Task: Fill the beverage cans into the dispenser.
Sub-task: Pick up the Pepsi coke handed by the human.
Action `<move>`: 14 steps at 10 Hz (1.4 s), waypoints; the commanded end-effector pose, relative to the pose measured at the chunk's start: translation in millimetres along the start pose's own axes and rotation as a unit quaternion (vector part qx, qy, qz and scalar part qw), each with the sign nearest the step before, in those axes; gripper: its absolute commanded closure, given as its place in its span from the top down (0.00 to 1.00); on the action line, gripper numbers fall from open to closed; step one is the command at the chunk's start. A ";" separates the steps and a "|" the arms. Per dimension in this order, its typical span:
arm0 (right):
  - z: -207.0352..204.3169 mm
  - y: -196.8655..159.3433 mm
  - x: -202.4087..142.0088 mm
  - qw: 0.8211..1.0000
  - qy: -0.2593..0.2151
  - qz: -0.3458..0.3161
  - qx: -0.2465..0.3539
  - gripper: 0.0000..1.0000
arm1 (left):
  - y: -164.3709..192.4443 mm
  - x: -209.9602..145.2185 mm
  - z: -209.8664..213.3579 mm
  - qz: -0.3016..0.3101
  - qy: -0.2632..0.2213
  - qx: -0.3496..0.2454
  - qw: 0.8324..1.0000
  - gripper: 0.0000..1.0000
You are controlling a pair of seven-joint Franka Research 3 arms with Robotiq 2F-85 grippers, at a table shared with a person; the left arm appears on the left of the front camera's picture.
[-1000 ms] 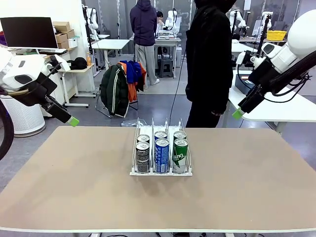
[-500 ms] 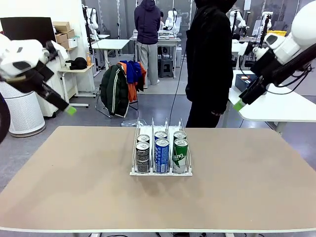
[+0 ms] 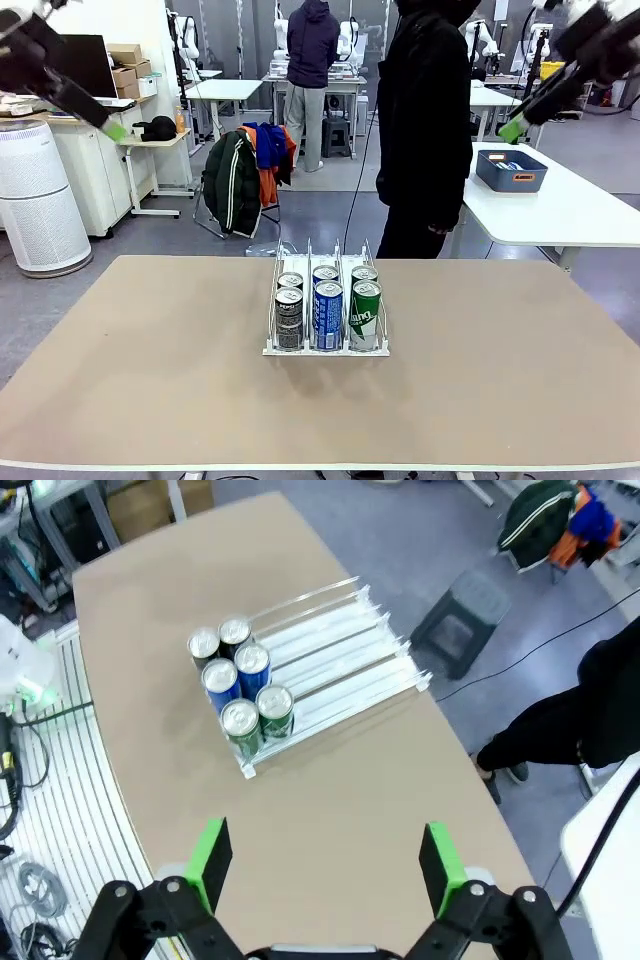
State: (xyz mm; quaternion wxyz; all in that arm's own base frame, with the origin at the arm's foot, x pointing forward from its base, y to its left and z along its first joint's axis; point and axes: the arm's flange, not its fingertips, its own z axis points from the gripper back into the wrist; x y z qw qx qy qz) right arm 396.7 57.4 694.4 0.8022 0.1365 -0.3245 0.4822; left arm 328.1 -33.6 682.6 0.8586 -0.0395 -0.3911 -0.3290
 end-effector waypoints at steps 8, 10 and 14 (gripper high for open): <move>38.1 -20.1 9.5 0.999 -0.027 -0.017 -0.033 1.00 | 2.0 6.3 17.7 0.003 -0.027 0.015 1.000 1.00; 37.7 -18.8 9.1 0.999 -0.024 -0.018 -0.036 1.00 | 1.8 6.6 17.3 0.004 -0.030 0.016 0.999 1.00; 65.9 -48.0 26.3 0.997 -0.061 -0.038 -0.034 1.00 | -3.4 42.8 26.7 0.059 -0.055 -0.060 0.995 1.00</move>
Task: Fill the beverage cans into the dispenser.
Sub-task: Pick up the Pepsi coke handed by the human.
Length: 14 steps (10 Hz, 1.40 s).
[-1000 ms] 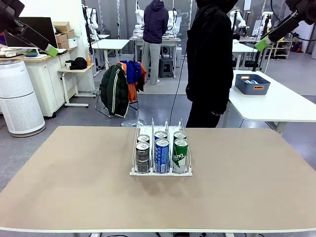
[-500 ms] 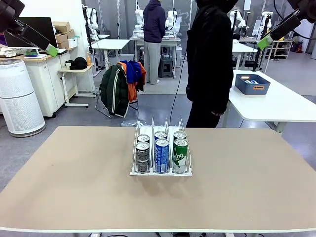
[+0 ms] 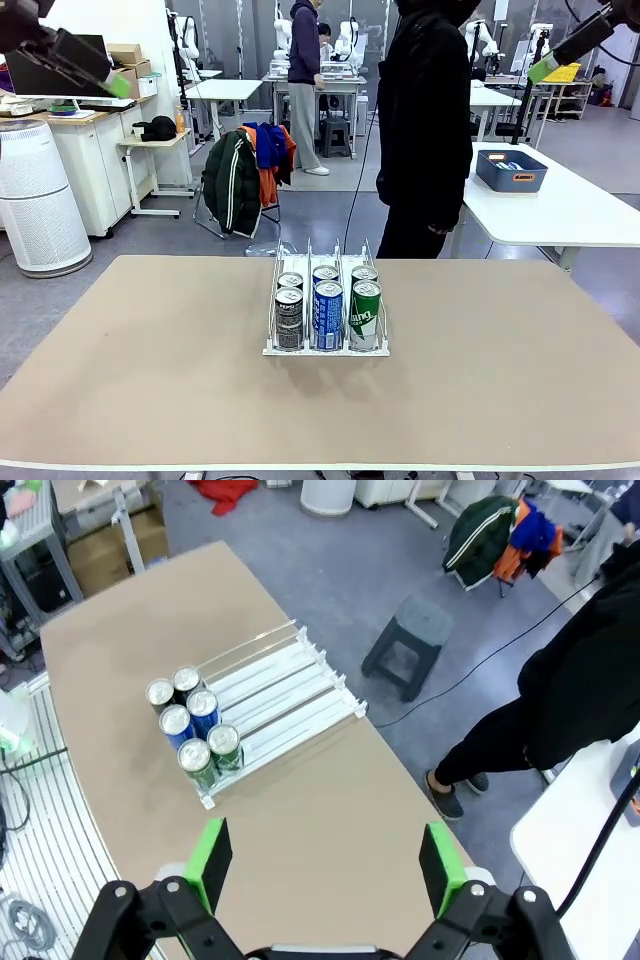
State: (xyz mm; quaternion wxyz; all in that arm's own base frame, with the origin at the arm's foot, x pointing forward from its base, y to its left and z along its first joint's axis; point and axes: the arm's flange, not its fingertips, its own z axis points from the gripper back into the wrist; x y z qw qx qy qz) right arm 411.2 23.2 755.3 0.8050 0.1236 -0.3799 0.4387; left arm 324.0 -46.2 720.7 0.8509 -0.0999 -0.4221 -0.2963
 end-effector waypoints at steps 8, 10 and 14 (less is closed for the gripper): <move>28.5 -15.4 13.4 1.000 -0.025 -0.008 -0.005 1.00 | -6.7 22.3 3.1 -0.003 -0.013 -0.027 1.000 1.00; 28.5 -15.4 13.4 1.000 -0.025 -0.008 -0.005 1.00 | -7.5 35.3 7.2 -0.023 0.021 -0.052 0.998 1.00; 28.5 -15.4 13.4 1.000 -0.025 -0.008 -0.005 1.00 | -17.2 49.0 9.4 -0.057 0.039 -0.086 0.994 1.00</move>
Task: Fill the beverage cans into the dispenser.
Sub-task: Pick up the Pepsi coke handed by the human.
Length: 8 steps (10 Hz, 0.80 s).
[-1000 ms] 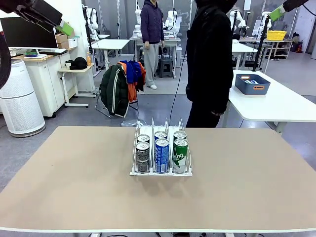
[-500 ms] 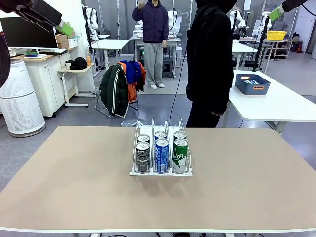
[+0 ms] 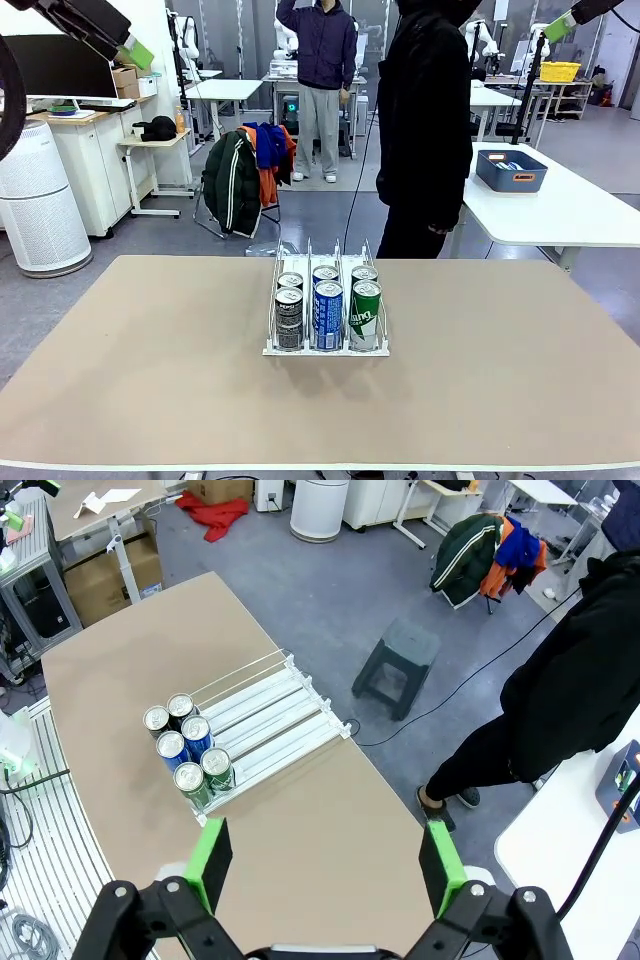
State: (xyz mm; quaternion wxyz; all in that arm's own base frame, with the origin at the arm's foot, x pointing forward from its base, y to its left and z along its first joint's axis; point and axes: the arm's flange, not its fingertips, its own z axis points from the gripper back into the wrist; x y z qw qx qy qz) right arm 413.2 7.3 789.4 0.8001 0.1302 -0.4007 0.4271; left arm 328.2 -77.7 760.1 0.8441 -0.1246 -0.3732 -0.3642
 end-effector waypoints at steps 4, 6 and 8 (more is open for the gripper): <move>-2.1 0.1 -2.0 1.000 -0.002 -0.001 0.003 1.00 | -0.5 14.8 13.3 -0.027 0.005 -0.033 0.999 1.00; -2.1 0.1 -2.0 1.000 -0.002 -0.001 0.003 1.00 | -2.2 16.8 17.4 -0.032 -0.003 -0.051 0.998 1.00; -2.1 0.1 -2.0 1.000 -0.002 -0.001 0.003 1.00 | -3.0 16.3 17.9 -0.041 -0.010 -0.059 0.997 1.00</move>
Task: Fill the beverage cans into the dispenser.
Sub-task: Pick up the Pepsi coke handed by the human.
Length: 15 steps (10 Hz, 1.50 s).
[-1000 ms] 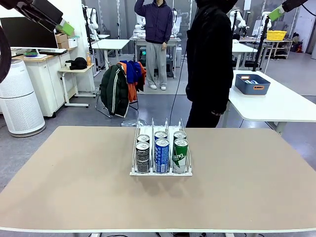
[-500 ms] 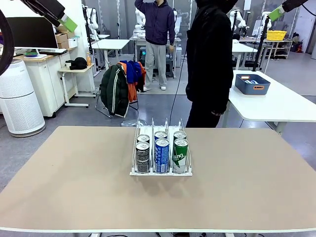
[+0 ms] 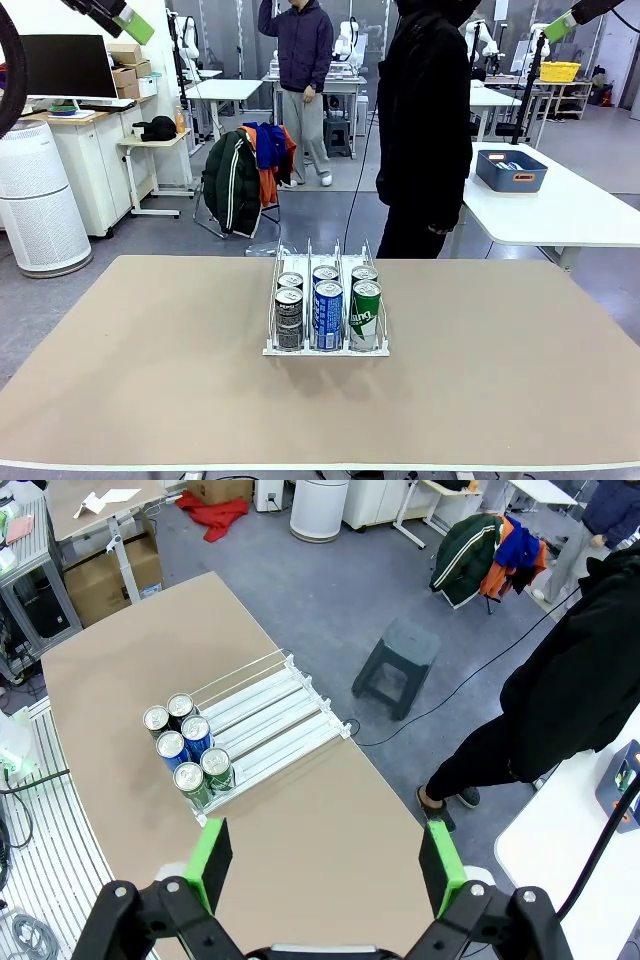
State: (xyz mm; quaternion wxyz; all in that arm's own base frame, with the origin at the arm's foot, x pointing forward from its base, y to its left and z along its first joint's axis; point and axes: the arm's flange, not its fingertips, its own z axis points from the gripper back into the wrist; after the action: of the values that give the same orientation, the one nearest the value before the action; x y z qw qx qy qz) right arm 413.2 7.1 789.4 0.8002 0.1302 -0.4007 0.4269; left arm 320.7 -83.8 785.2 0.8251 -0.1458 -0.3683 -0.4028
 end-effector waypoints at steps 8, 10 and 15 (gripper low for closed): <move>12.5 4.8 6.3 0.998 0.045 0.032 0.021 1.00 | 0.6 -0.7 -0.2 0.003 0.003 0.005 1.000 1.00; 11.7 6.4 4.4 0.997 0.051 0.038 0.031 1.00 | 0.6 -0.7 -0.2 0.003 0.003 0.005 1.000 1.00; 13.4 24.2 8.6 0.994 0.042 0.093 0.039 1.00 | 0.6 -0.7 -0.2 0.003 0.003 0.005 1.000 1.00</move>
State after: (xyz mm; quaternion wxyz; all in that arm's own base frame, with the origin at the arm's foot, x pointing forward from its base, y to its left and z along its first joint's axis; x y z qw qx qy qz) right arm 397.1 18.9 802.8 0.7762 0.1142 -0.3643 0.5017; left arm 320.6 -83.6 785.3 0.8281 -0.1384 -0.3687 -0.3990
